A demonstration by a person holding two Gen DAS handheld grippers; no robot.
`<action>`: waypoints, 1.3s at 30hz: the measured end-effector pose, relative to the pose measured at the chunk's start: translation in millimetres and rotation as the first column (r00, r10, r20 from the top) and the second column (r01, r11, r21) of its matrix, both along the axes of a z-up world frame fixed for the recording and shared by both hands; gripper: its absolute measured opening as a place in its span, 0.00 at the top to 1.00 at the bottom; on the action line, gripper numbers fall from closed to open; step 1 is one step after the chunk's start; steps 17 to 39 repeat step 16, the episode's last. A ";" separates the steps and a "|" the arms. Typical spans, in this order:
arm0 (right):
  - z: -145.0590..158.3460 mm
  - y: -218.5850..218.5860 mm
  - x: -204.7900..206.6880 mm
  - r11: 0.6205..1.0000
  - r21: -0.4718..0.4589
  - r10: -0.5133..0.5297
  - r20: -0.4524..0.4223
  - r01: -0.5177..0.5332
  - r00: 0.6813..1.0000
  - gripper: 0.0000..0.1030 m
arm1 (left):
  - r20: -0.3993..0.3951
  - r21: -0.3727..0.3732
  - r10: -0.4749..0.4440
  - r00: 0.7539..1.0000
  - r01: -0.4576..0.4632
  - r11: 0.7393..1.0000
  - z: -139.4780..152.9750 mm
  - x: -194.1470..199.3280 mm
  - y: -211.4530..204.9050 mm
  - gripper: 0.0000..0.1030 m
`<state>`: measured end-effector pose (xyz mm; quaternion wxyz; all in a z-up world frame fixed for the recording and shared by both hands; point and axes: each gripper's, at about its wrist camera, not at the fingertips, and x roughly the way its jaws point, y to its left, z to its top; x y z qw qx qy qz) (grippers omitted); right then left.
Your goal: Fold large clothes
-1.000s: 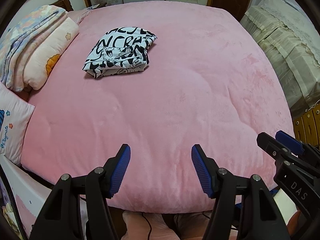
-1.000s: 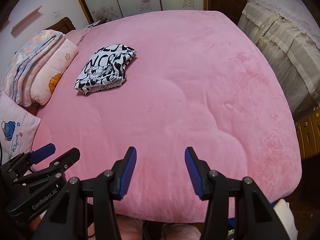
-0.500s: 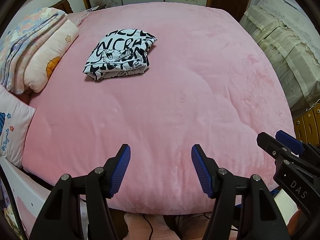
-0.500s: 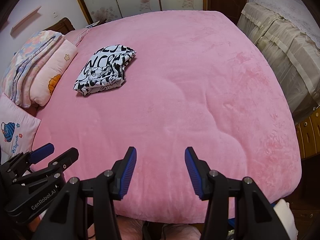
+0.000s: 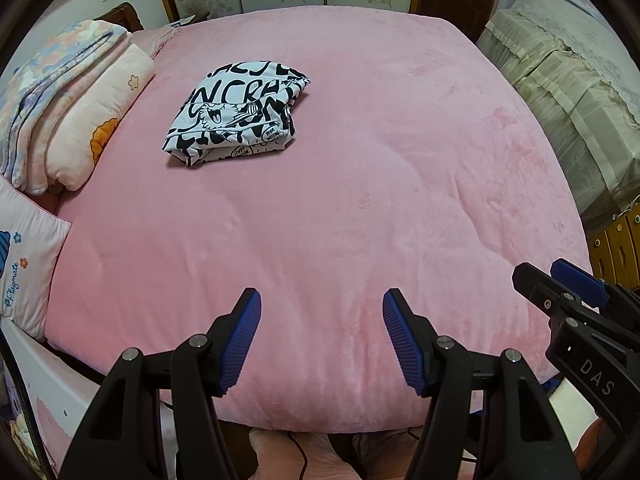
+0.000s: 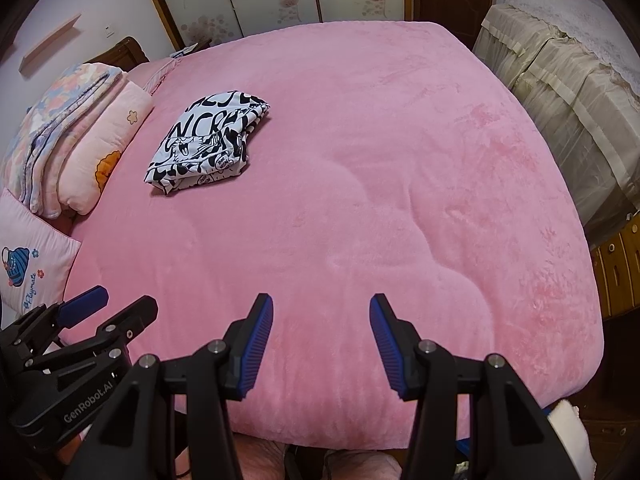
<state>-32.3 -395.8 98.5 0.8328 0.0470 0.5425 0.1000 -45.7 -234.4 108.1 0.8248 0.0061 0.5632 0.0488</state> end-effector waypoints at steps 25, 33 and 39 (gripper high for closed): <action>-9.3 -5.8 7.5 1.000 0.005 -0.008 -0.011 0.008 1.000 0.51 | -0.012 -0.001 -0.003 1.000 0.003 1.000 -5.8 6.7 0.8 0.40; -9.3 -5.8 7.5 1.000 0.005 -0.008 -0.011 0.008 1.000 0.51 | -0.012 -0.001 -0.003 1.000 0.003 1.000 -5.8 6.7 0.8 0.40; -9.3 -5.8 7.5 1.000 0.005 -0.008 -0.011 0.008 1.000 0.51 | -0.012 -0.001 -0.003 1.000 0.003 1.000 -5.8 6.7 0.8 0.40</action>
